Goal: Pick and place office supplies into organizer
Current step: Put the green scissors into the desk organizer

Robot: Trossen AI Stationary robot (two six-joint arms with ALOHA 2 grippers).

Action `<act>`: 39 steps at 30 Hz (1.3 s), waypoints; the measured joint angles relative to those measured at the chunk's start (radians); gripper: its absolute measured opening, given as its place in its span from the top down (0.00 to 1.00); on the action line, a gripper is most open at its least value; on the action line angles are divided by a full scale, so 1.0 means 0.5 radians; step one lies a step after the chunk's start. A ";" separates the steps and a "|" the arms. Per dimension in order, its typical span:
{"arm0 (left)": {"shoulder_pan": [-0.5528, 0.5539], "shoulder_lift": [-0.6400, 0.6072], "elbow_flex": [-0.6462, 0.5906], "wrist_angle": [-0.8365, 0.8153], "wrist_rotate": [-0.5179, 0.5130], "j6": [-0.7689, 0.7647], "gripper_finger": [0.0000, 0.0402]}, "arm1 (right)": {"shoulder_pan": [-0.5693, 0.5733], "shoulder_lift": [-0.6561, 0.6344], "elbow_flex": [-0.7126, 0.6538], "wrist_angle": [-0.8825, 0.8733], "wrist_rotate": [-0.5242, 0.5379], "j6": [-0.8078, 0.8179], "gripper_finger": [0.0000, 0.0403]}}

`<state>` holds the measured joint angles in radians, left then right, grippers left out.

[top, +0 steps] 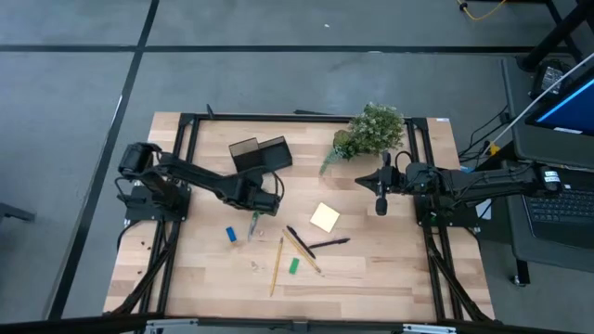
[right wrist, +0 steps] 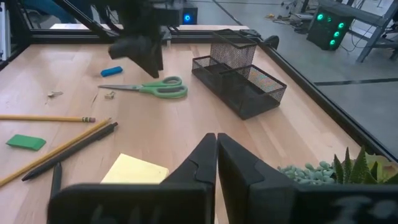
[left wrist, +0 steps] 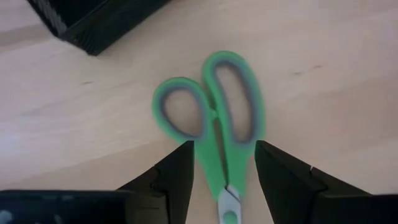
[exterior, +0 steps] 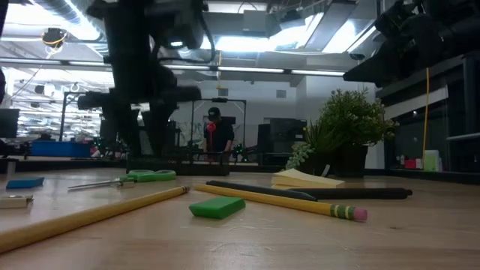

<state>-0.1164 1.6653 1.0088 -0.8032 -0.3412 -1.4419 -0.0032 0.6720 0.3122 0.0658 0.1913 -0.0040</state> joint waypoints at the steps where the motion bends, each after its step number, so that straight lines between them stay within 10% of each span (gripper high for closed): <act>1: 0.008 0.025 0.000 0.001 0.002 -0.033 0.59 | 0.000 0.000 0.000 0.000 0.000 0.000 0.96; 39: 0.203 0.186 -0.010 0.141 0.108 -0.021 0.59 | 0.001 0.000 0.000 -0.038 0.001 -0.001 0.96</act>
<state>-0.0147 1.7584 1.0039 -0.7326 -0.2872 -1.4523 -0.0029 0.6720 0.3122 0.0467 0.1917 -0.0044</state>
